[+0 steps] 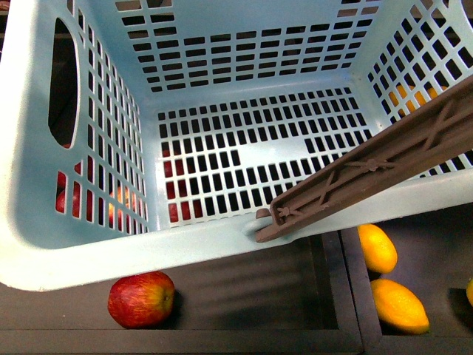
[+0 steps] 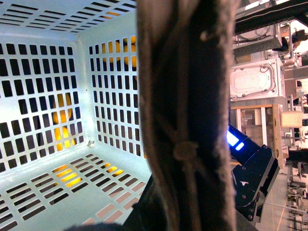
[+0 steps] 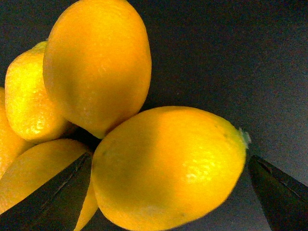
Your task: Pick lemon and mango into basket
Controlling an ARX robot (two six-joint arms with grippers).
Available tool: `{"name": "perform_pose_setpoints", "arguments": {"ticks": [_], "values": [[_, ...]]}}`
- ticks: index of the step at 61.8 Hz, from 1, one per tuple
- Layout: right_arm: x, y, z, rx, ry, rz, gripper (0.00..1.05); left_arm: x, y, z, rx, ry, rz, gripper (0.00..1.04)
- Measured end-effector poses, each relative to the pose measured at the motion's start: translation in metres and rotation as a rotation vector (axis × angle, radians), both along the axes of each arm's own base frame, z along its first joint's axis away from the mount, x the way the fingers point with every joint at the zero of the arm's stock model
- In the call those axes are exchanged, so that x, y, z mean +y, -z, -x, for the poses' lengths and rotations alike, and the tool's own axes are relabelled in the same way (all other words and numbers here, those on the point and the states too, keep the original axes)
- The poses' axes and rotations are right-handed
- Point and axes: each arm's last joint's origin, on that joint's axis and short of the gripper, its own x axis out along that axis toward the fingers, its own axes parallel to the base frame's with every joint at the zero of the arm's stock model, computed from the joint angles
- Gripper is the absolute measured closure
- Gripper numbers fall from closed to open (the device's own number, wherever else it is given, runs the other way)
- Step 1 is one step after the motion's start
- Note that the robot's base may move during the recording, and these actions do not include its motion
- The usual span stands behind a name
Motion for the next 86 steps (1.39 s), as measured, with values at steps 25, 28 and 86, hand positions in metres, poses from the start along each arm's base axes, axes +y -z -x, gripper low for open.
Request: {"name": "perform_pose_setpoints", "arguments": {"ticks": [25,28,86], "values": [[0.007,0.005,0.0,0.002,-0.015,-0.005,0.09,0.0,0.0,0.0,0.0,0.0,0.0,1.01],[0.009,0.006,0.0,0.005,-0.019,-0.008,0.09,0.0,0.0,0.0,0.0,0.0,0.0,1.01],[0.01,0.003,0.031,-0.015,-0.083,-0.013,0.26,0.0,0.0,0.0,0.0,0.0,0.0,1.01]]}}
